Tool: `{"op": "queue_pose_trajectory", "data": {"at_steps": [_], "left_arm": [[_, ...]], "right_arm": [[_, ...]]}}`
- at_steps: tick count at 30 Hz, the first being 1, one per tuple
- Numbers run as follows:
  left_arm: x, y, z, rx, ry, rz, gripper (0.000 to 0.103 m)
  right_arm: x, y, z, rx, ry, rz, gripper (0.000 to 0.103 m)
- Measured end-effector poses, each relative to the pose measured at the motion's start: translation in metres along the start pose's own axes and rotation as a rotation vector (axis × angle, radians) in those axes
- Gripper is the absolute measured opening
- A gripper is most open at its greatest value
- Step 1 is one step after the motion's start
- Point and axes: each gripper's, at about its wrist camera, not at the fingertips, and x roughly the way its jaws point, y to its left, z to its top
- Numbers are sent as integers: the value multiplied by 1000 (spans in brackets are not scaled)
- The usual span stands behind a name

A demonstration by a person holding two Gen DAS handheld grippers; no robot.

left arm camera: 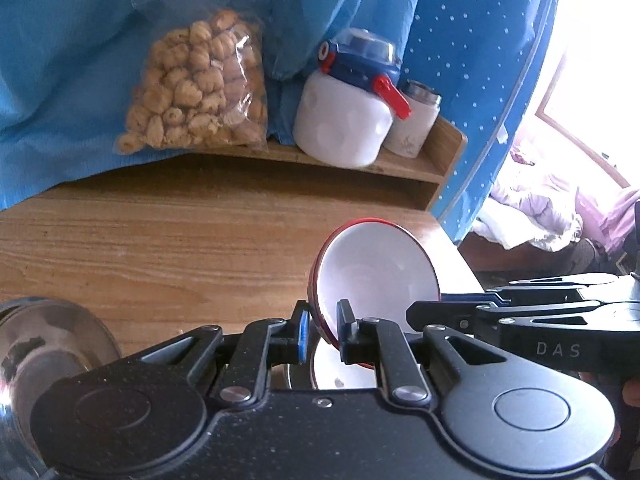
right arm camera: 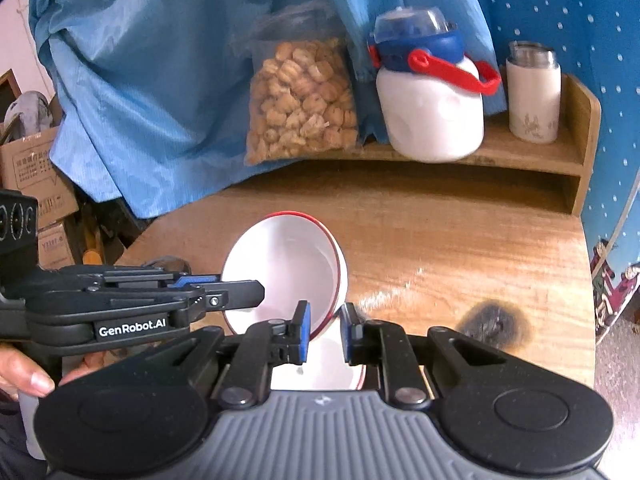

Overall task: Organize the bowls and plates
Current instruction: 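Carry the small white bowl with both tools and lower it onto the stack, then press the small white bowl down into the stacked bowls with both tools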

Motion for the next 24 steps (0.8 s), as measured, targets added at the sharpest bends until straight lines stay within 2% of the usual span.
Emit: {"op": "queue_pose_trajectory", "data": {"at_steps": [9, 24], "left_arm": [[1, -8, -16, 29, 46, -8, 15], [7, -12, -26, 59, 103, 9, 16]], "right_arm": [[-6, -1, -17, 12, 38, -11, 18], [-3, -3, -28, 16, 89, -5, 18]]}}
